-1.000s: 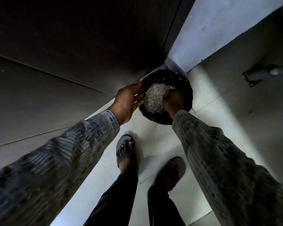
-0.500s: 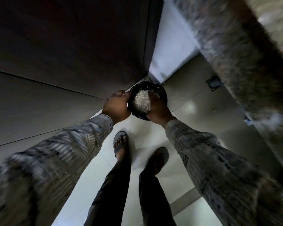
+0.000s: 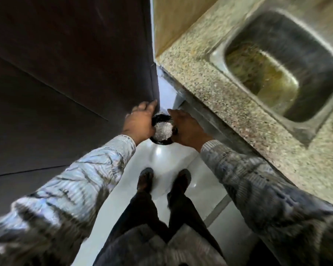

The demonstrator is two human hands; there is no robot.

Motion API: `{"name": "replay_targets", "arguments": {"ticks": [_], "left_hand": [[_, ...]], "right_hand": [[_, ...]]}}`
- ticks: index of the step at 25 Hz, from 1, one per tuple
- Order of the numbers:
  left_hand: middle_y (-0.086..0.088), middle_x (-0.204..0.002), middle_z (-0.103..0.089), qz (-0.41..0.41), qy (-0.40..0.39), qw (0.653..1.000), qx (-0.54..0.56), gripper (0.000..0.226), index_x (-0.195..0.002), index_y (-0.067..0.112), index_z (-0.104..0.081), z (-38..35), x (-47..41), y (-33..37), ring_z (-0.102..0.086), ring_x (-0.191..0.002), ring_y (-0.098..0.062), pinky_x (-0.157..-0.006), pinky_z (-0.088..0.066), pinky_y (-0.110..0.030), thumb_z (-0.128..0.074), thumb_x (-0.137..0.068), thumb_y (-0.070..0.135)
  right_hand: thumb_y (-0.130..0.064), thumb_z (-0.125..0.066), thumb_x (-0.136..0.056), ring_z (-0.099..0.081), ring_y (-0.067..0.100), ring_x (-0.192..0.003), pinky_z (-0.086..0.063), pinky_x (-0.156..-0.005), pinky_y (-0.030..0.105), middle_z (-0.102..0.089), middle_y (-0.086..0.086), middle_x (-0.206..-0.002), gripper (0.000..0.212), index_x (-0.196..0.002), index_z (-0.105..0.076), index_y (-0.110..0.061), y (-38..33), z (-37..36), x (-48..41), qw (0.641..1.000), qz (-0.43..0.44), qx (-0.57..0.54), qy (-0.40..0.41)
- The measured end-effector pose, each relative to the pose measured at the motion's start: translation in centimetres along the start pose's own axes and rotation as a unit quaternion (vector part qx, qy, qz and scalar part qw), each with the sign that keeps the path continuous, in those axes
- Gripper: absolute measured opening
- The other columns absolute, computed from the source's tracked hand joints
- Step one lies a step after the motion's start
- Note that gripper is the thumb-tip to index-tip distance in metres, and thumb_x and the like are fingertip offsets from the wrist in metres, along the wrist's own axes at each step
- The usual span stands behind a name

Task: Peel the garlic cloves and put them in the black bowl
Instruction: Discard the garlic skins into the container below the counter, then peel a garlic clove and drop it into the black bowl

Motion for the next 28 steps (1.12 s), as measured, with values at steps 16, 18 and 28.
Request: {"name": "replay_targets", "arguments": {"ticks": [16,18,28], "left_hand": [[-0.004,-0.161,-0.032,-0.464,0.019,0.879,-0.11,0.117,-0.16,0.036,-0.012,8.7,13.4,30.2,-0.041,-0.141,-0.034,-0.108,-0.047,-0.049,-0.085,-0.068,0.045],[-0.005,-0.162,-0.031,-0.505,0.002,0.856,-0.115,0.115,-0.16,0.036,-0.013,6.6,15.6,35.1,-0.041,-0.141,-0.035,-0.108,-0.047,-0.05,-0.084,-0.07,0.045],[-0.012,-0.158,-0.035,-0.608,-0.099,0.78,-0.112,0.111,-0.159,0.034,-0.013,-6.7,26.9,56.1,-0.045,-0.136,-0.04,-0.106,-0.048,-0.051,-0.054,-0.063,0.069]], "right_hand": [[-0.039,-0.089,-0.068,-0.019,0.027,-0.156,-0.023,-0.125,0.048,-0.027,0.004,-0.167,0.114,-0.16,-0.023,-0.036,4.8,16.6,34.1,0.89,-0.345,-0.037,0.295],[-0.036,-0.09,-0.069,-0.016,0.027,-0.157,-0.021,-0.126,0.049,-0.025,0.004,-0.168,0.113,-0.16,-0.022,-0.038,6.9,16.3,38.9,0.864,-0.39,-0.058,0.314],[-0.04,-0.08,-0.069,-0.027,0.032,-0.152,-0.031,-0.121,0.05,-0.032,0.01,-0.164,0.103,-0.159,-0.03,-0.033,18.9,12.2,60.4,0.75,-0.517,-0.135,0.389]]}}
Point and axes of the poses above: each hand's wrist, its own x-axis away from the middle knuckle, its own z-axis out of the back of the hand, y = z × x, the point moved 8 cm from there along -x, towards the middle knuckle
